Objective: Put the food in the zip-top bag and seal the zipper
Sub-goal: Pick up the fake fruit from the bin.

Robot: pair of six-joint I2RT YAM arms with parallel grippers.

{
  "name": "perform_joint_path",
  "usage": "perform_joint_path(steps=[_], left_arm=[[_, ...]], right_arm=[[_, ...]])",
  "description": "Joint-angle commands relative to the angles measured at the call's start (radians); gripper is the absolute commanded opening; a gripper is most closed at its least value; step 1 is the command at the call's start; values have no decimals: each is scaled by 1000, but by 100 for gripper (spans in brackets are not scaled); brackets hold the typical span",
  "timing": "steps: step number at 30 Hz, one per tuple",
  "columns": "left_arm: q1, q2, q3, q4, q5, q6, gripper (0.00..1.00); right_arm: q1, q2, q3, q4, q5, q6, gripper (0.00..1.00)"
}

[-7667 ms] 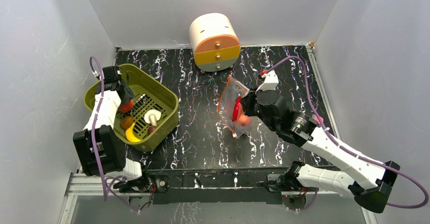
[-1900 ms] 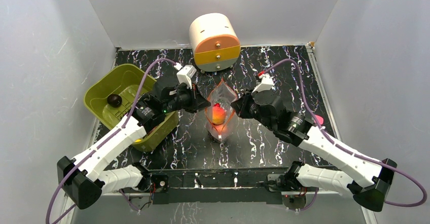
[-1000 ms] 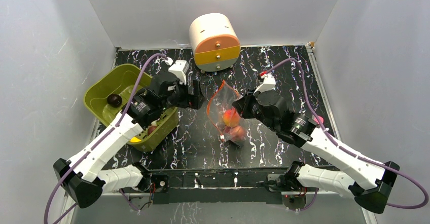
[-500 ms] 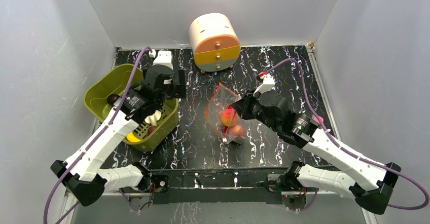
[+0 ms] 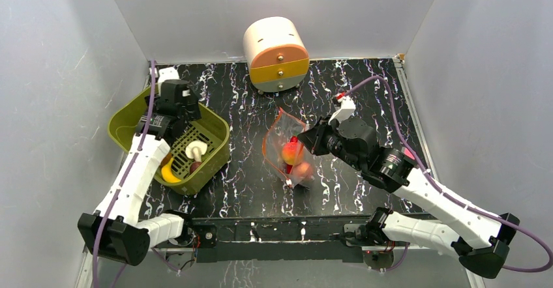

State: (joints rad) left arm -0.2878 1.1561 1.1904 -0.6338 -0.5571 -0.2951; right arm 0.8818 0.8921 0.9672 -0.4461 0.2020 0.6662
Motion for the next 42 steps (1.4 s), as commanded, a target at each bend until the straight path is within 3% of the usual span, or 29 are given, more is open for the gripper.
perform_joint_path(steps=[1,6,9,16,27,42], left_arm=[[140,18,-36,101,24,21,80],[248,56,-113,229,25,81,81],[291,88,-154,310,-10,114,88],[401,187,-205,415,4,87,92],[431,278,-204,498,-87,126,98],[489,405,-171,571,-51,145,98]], right_arm=[[2,-27,26,35,-11,-11,0],[2,-42,29,18,-8,-11,0],[2,-52,33,8,-12,-3,0],[2,-60,62,-31,9,2,0],[2,-12,143,-103,59,-4,0],[3,65,213,-143,54,14,0]])
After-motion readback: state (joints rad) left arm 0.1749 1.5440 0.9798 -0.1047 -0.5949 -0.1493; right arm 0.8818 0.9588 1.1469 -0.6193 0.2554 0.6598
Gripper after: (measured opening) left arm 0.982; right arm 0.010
